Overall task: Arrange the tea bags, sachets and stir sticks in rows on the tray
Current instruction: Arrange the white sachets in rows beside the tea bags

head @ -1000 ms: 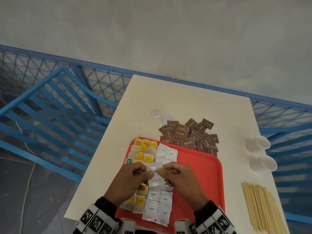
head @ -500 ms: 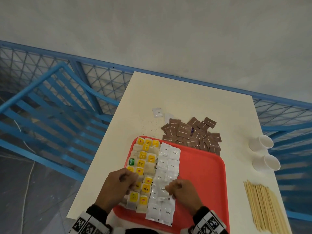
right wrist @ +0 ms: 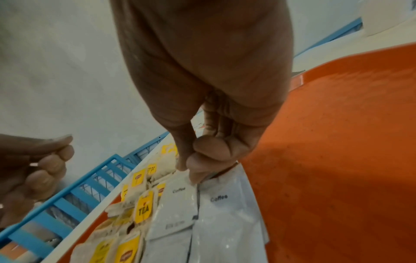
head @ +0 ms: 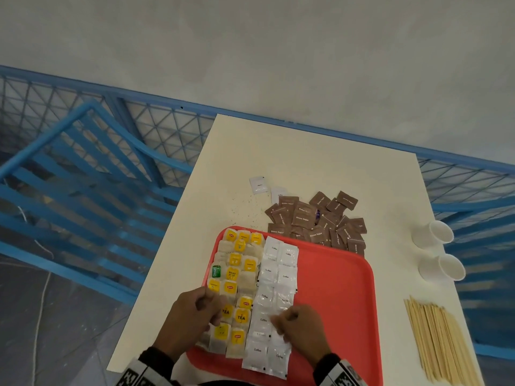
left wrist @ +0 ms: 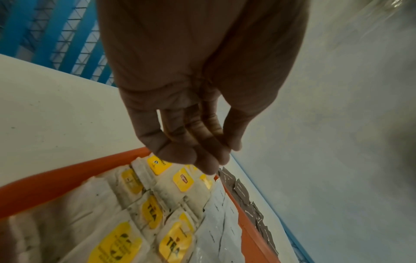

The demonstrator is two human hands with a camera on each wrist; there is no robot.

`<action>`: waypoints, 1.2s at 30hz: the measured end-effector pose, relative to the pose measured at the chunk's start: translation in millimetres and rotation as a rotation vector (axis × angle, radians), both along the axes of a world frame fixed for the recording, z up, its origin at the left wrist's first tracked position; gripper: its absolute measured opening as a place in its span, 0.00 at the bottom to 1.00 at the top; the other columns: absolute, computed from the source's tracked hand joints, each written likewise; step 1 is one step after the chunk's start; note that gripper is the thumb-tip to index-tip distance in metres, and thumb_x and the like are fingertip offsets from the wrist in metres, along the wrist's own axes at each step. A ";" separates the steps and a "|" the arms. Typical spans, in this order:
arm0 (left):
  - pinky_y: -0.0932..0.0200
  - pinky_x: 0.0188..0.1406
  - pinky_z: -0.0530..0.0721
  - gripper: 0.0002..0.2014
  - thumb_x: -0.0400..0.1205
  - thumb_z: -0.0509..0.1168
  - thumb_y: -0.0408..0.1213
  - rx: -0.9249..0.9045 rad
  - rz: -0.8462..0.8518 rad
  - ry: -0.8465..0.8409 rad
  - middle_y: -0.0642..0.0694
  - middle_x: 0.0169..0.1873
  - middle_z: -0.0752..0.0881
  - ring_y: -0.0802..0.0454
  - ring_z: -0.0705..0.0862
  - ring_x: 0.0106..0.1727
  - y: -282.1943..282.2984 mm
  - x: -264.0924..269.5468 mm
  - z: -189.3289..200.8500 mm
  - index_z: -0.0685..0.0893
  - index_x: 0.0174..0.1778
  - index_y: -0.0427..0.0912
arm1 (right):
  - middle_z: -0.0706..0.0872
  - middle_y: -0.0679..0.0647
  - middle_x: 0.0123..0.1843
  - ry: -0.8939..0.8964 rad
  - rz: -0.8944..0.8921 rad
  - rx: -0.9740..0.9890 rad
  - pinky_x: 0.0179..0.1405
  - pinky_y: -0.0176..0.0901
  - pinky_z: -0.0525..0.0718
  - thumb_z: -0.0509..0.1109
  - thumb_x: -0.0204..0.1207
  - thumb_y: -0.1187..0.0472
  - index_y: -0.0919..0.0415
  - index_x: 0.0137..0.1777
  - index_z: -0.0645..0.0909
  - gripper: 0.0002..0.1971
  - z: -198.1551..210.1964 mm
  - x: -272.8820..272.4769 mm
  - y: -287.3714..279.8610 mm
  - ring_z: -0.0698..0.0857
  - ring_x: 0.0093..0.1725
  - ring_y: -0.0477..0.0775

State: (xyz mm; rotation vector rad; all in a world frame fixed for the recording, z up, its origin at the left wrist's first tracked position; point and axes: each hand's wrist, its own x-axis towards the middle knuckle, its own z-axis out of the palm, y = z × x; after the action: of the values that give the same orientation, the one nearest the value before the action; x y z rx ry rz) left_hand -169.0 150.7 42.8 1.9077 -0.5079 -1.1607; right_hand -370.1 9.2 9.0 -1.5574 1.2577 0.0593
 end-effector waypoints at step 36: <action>0.43 0.64 0.80 0.21 0.81 0.70 0.51 0.262 -0.197 -0.587 0.45 0.63 0.80 0.42 0.81 0.64 -312.3 152.0 -48.4 0.77 0.68 0.52 | 0.86 0.54 0.47 0.192 0.336 -0.430 0.51 0.53 0.87 0.68 0.75 0.64 0.62 0.47 0.82 0.04 -19.5 184.9 -285.8 0.86 0.47 0.57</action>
State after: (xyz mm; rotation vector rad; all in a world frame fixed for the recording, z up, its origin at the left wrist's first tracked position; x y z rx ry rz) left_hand -17.1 -161.6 -5.6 2.4814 -0.9097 -0.7968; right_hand -185.2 -276.6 -10.5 -2.1707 1.1924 0.1651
